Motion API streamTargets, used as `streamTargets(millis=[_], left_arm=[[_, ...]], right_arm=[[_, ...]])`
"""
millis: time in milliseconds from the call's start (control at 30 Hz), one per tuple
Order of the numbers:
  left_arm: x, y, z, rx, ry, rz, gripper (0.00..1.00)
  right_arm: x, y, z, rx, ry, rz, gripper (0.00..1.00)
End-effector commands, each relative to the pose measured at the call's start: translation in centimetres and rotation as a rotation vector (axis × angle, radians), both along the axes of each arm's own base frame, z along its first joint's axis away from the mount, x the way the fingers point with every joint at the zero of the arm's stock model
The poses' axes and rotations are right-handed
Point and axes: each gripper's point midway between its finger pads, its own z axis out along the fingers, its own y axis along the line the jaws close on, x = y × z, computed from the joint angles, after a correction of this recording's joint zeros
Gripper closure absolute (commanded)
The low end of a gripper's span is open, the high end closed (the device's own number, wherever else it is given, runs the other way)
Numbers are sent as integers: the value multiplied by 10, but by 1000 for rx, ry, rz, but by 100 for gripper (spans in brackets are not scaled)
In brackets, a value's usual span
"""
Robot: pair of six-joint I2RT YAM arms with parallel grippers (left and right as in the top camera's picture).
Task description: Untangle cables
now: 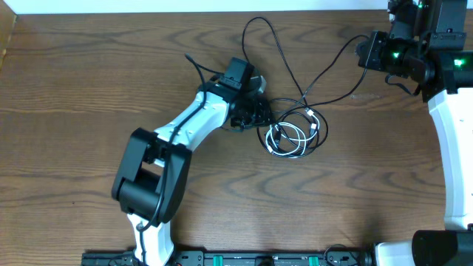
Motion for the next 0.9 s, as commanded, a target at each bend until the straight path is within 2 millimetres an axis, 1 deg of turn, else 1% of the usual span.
streamTargets(millis=[0, 133, 167, 200, 233, 267, 367, 433, 467, 567, 667, 733, 800, 867], left_arm=[[-6, -5, -11, -5, 33, -9, 64], [-5, -8, -11, -8, 26, -13, 64], [-6, -8, -11, -8, 26, -16, 67], [-6, -9, -11, -8, 25, -17, 72], [-7, -9, -11, -7, 24, -19, 86], [-7, -9, -11, -6, 20, -25, 93], [-1, -1, -10, 23, -12, -23, 93], [7, 8, 2, 41, -49, -23, 93], [12, 13, 13, 47, -73, -23, 93], [28, 35, 55, 67, -157, 14, 93], [39, 62, 112, 44, -258, 71, 93], [41, 82, 146, 27, -321, 120, 93], [40, 107, 181, 11, -396, 179, 93], [38, 128, 210, 1, -462, 231, 93]], right_arm=[[-3, -10, 13, -25, -38, -15, 99], [-3, -10, 13, -25, -37, -15, 99], [-3, -10, 13, -25, -38, -15, 99], [-3, -10, 13, -25, -38, -15, 99], [-3, -10, 13, -25, -37, -15, 99], [-4, -10, 13, -25, -37, -15, 99], [-5, -10, 12, -25, -30, -16, 99], [-6, -12, 9, -35, -18, -24, 99], [-6, -15, 8, -47, -12, -36, 99], [-8, -27, 1, -92, 13, -86, 99], [-7, -37, 0, -97, 21, -117, 99], [-7, -45, -1, -96, 24, -137, 99], [-7, -56, -1, -93, 28, -166, 99], [-8, -68, -1, -93, 32, -194, 99]])
